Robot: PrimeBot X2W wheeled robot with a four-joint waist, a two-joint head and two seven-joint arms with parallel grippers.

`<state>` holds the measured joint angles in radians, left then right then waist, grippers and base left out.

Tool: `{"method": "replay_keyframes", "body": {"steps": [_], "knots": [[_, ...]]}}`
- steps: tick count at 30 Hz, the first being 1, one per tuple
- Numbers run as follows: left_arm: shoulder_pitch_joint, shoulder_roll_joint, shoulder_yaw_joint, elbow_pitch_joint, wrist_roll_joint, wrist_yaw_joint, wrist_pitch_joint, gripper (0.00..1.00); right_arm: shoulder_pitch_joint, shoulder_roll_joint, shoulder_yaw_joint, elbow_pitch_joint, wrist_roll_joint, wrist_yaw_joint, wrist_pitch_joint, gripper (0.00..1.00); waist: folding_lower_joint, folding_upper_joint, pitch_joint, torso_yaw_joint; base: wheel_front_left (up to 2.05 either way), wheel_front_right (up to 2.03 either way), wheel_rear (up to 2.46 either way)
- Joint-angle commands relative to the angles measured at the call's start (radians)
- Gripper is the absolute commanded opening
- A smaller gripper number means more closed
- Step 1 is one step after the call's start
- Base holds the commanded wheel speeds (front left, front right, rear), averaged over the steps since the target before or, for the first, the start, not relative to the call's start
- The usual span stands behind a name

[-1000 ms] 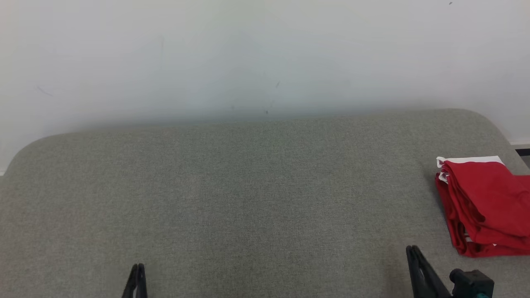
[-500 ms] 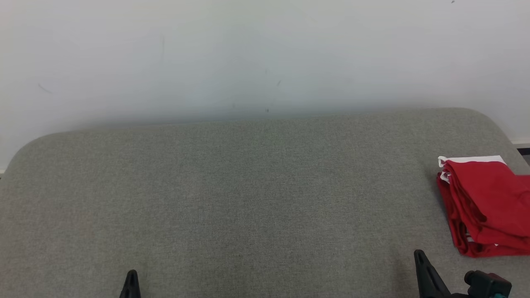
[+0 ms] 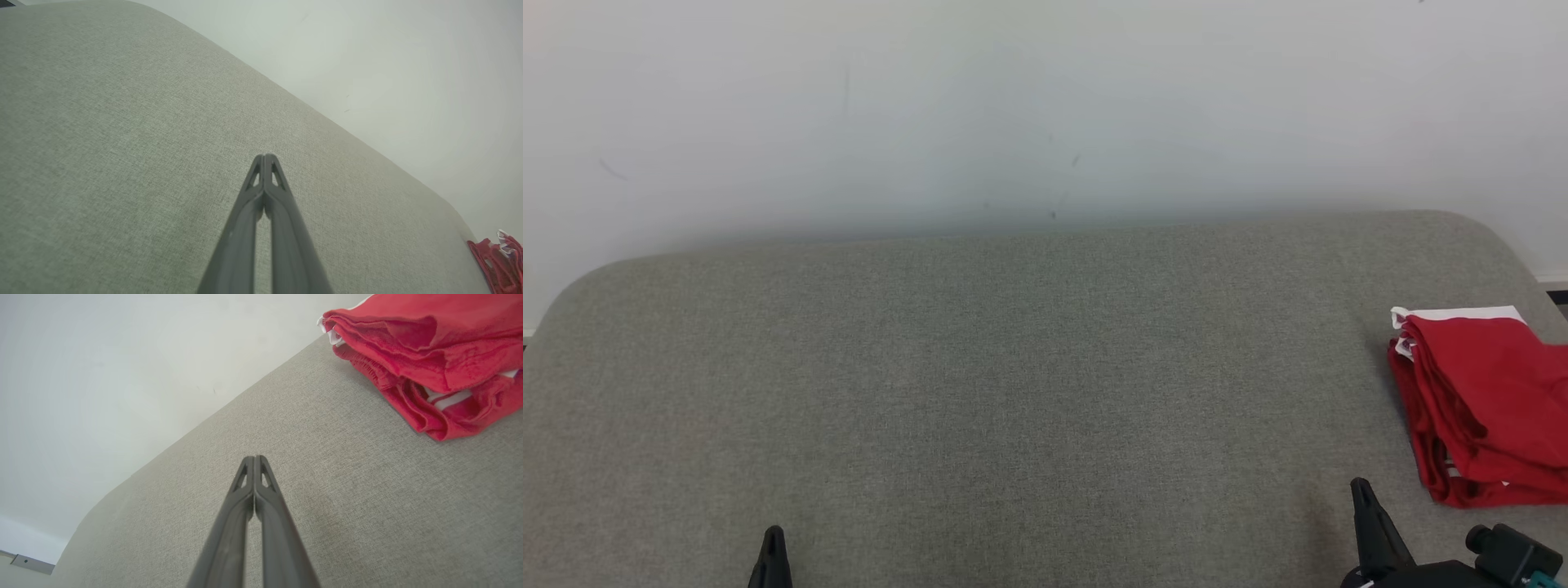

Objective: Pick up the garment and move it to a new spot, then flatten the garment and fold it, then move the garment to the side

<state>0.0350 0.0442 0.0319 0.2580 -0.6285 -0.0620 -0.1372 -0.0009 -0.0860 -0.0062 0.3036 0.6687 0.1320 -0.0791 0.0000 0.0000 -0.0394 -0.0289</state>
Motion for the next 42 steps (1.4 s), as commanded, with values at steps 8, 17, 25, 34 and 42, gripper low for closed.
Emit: {"method": "replay_keyframes", "body": {"steps": [8, 17, 25, 34, 42], "knots": [[-0.045, 0.004, 0.014, -0.016, -0.137, -0.012, 0.034, 0.0, -0.033, 0.004, -0.018, -0.022, 0.132, -0.001, 0.025, 0.0, 0.0, 0.0, 0.004, 0.002, 0.0, 0.0, 0.0], [-0.059, 0.005, 0.024, -0.016, -0.258, -0.02, 0.065, 0.0, -0.045, 0.009, -0.031, -0.028, 0.248, -0.001, 0.049, 0.0, 0.0, 0.0, 0.007, 0.005, 0.0, 0.0, 0.0], [-0.074, 0.005, 0.031, -0.016, -0.357, -0.027, 0.09, 0.0, -0.053, 0.012, -0.042, -0.032, 0.341, -0.001, 0.069, 0.0, 0.0, 0.0, 0.011, 0.007, 0.0, 0.0, 0.0], [-0.086, 0.006, 0.04, -0.016, -0.458, -0.035, 0.116, 0.0, -0.064, 0.016, -0.053, -0.037, 0.439, -0.001, 0.089, 0.0, 0.0, 0.0, 0.015, 0.01, 0.0, 0.0, 0.0], [-0.095, 0.006, 0.047, -0.016, -0.542, -0.04, 0.139, 0.0, -0.07, 0.02, -0.062, -0.042, 0.519, -0.001, 0.106, 0.0, 0.0, 0.0, 0.018, 0.012, 0.0, 0.0, 0.0]]}}
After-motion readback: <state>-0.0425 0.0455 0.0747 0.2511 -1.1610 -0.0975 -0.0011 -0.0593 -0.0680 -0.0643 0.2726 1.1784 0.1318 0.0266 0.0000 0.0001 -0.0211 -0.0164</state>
